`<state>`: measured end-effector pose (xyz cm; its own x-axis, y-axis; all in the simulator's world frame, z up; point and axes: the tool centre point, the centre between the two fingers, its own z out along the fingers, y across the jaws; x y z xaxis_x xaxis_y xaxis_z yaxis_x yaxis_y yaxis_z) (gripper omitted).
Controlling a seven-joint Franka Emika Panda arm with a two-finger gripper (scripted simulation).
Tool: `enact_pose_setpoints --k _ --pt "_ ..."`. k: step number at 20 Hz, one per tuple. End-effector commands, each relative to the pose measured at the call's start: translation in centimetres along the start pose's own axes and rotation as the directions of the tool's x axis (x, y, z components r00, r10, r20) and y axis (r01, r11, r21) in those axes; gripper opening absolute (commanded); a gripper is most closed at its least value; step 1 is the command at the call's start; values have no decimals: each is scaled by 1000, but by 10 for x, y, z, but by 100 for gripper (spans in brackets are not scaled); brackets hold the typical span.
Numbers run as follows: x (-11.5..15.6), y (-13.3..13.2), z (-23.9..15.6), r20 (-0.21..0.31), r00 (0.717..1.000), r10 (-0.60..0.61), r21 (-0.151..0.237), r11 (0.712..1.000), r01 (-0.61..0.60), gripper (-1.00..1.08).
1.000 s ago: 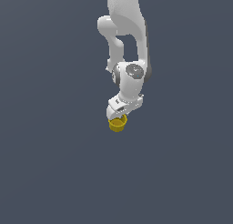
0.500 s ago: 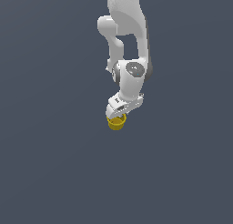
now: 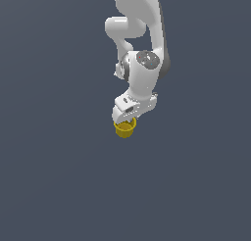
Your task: Pick up the object and move it to a goal position.
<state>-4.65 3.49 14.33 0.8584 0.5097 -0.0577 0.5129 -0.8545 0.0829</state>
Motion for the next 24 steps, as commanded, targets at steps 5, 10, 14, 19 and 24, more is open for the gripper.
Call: enact_pose_setpoints --k 5,10,14,19,24 --pt "12 18 -64 -3 1000 0 0 1000 0 -100" --pt "21 32 -113 -3 1000 0 0 1000 0 -100" --pt "29 43 -152 -3 1000 0 0 1000 0 -100" --pt "38 56 -193 -2 1000 0 0 1000 0 -100" --pt "46 66 -228 -1 1000 1 -1 1000 -1 -100"
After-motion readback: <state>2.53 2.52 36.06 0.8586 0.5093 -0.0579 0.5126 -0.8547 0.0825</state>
